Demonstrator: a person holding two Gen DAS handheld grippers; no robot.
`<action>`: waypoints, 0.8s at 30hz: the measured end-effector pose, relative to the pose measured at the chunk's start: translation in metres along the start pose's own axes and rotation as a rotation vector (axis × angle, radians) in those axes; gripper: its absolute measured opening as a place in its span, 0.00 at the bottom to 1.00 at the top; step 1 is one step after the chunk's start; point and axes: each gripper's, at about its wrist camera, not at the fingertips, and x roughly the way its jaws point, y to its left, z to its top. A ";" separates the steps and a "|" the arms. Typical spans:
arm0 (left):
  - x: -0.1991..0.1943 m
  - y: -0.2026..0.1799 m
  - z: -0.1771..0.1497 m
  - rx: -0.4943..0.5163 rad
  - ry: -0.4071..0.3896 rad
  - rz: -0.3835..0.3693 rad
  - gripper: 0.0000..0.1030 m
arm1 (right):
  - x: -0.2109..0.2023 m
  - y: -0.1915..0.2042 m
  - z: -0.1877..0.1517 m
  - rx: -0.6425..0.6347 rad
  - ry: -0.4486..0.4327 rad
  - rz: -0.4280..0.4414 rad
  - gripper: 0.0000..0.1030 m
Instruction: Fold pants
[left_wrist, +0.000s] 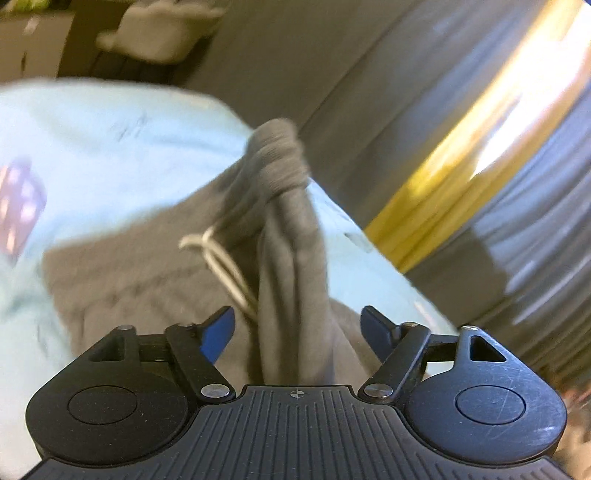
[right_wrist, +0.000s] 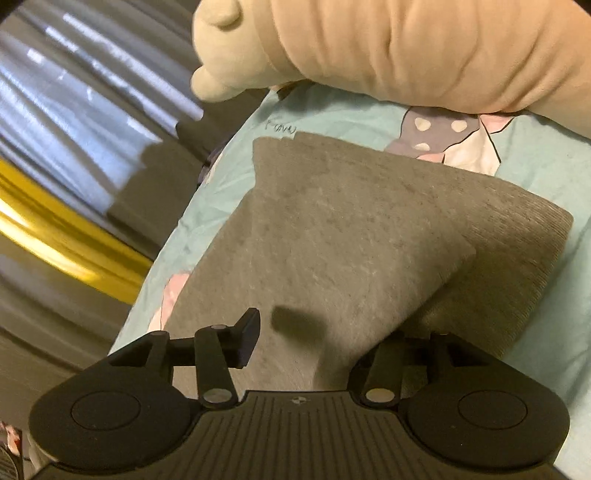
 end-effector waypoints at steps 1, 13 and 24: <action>0.008 -0.005 0.004 0.022 0.022 0.022 0.82 | 0.001 0.000 0.001 0.011 -0.003 -0.002 0.47; -0.055 0.029 0.026 -0.027 -0.132 -0.110 0.09 | -0.062 0.027 0.013 -0.205 -0.204 0.104 0.05; -0.020 0.102 -0.029 -0.189 0.047 0.074 0.24 | -0.045 -0.044 0.009 -0.073 -0.096 -0.077 0.53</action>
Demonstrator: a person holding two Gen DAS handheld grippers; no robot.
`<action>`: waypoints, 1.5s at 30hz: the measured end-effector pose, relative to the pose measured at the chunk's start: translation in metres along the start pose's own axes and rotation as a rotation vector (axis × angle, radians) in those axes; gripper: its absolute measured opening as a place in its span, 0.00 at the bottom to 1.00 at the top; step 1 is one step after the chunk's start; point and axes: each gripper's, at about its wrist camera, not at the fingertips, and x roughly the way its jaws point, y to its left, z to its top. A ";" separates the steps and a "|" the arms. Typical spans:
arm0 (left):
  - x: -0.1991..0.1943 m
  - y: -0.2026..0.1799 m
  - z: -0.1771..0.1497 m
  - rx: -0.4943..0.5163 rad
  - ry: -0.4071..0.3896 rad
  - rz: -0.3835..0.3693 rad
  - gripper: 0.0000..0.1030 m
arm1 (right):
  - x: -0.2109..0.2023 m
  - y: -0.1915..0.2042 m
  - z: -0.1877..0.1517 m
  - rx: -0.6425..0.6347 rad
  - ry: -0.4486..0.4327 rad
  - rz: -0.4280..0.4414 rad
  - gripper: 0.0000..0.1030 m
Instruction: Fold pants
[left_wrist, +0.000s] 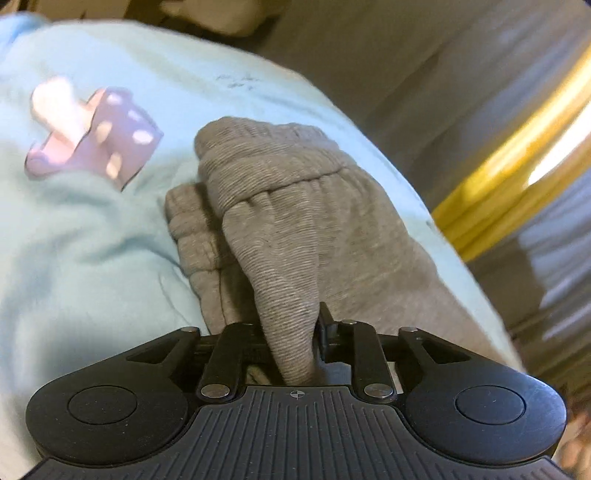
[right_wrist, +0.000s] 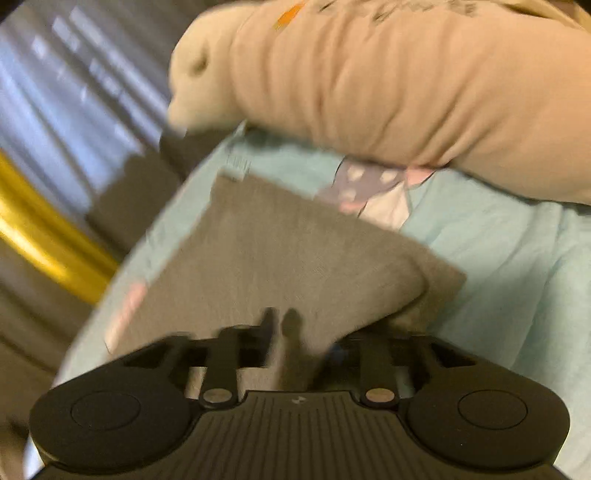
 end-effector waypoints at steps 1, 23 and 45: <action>-0.001 -0.001 0.001 -0.012 0.003 -0.001 0.26 | -0.002 -0.002 0.004 0.021 -0.013 0.005 0.61; -0.054 -0.028 -0.011 0.217 -0.165 0.259 0.69 | -0.017 0.037 0.012 -0.334 -0.151 -0.571 0.48; -0.021 -0.027 -0.039 0.327 -0.105 0.290 0.89 | 0.078 0.341 -0.149 -1.011 0.098 0.242 0.38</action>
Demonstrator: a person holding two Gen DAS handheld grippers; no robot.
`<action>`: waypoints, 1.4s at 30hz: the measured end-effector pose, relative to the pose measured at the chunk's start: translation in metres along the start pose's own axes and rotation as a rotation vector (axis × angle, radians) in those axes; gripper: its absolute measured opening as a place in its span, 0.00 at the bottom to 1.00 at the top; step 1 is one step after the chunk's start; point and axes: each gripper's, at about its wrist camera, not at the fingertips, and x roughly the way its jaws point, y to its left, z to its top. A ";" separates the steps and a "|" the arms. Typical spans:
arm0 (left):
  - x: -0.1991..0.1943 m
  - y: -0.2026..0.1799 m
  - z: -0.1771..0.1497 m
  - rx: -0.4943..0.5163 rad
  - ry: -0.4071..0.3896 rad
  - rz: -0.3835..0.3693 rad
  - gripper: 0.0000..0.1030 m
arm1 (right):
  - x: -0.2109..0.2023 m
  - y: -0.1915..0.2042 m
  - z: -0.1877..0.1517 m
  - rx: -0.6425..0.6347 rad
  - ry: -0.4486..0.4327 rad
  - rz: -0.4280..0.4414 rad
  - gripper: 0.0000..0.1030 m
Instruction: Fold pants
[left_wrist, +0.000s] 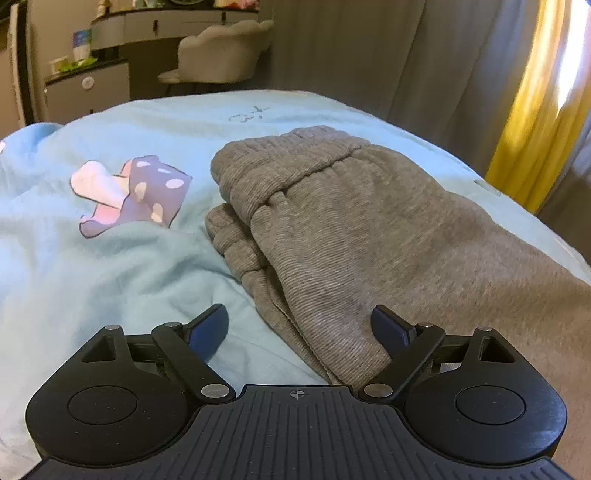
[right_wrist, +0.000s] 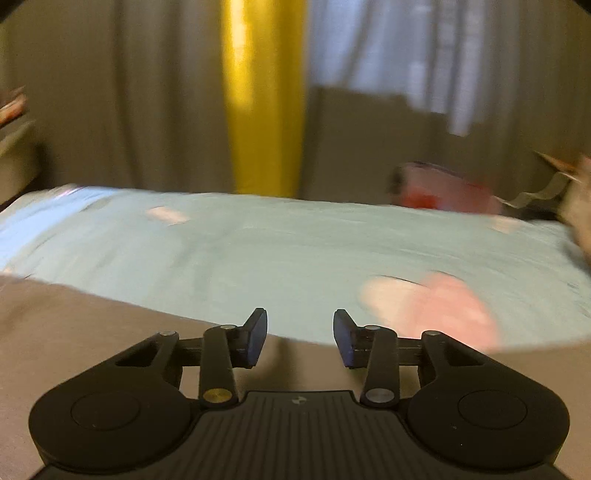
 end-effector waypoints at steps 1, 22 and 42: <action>-0.002 0.001 -0.001 -0.009 -0.004 -0.004 0.89 | 0.009 0.012 0.005 -0.016 -0.011 0.044 0.38; -0.074 0.044 -0.009 -0.187 -0.079 0.102 0.85 | 0.054 0.109 0.011 -0.178 0.300 0.656 0.18; -0.082 0.040 -0.045 -0.396 0.010 -0.002 0.88 | 0.034 0.103 0.005 -0.244 0.331 0.711 0.52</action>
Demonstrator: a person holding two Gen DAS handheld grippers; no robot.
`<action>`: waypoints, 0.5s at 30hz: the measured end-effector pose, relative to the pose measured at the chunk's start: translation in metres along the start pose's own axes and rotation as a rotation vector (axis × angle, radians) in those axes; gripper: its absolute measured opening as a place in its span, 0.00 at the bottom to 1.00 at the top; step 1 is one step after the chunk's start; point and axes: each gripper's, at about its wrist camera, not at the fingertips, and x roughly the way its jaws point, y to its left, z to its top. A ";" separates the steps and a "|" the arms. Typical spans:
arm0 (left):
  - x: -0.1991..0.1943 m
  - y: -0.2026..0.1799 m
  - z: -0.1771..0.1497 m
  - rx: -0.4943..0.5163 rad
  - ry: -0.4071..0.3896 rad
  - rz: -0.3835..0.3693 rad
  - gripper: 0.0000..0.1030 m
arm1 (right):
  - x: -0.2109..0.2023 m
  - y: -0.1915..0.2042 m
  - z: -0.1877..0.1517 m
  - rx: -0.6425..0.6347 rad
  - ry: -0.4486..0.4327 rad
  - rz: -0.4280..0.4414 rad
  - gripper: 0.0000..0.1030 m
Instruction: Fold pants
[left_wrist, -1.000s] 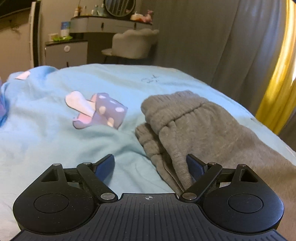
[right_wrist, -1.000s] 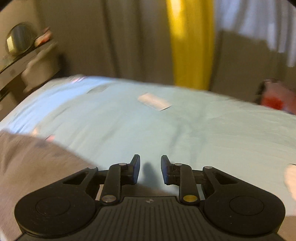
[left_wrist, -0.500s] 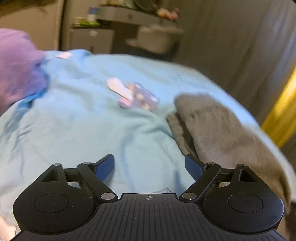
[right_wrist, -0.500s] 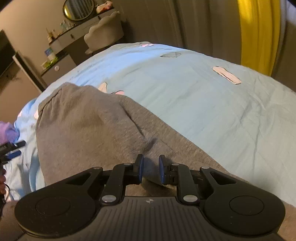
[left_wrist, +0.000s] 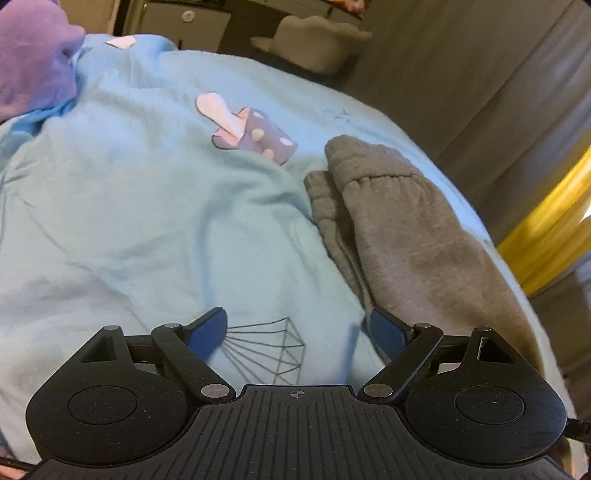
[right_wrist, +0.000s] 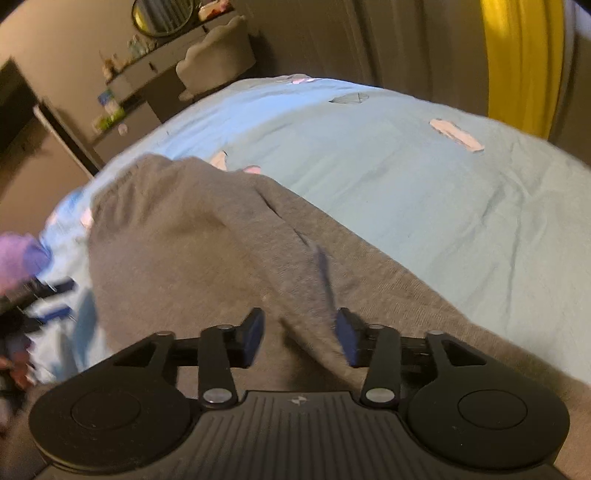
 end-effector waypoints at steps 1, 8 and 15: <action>0.000 0.001 0.000 -0.010 -0.010 -0.004 0.88 | -0.001 0.000 0.003 0.009 -0.017 0.008 0.55; 0.004 0.013 -0.002 -0.111 -0.012 -0.056 0.88 | 0.034 0.006 0.039 0.038 -0.067 -0.045 0.60; 0.007 0.018 -0.001 -0.146 -0.017 -0.074 0.88 | 0.036 0.025 0.046 -0.078 -0.239 -0.031 0.06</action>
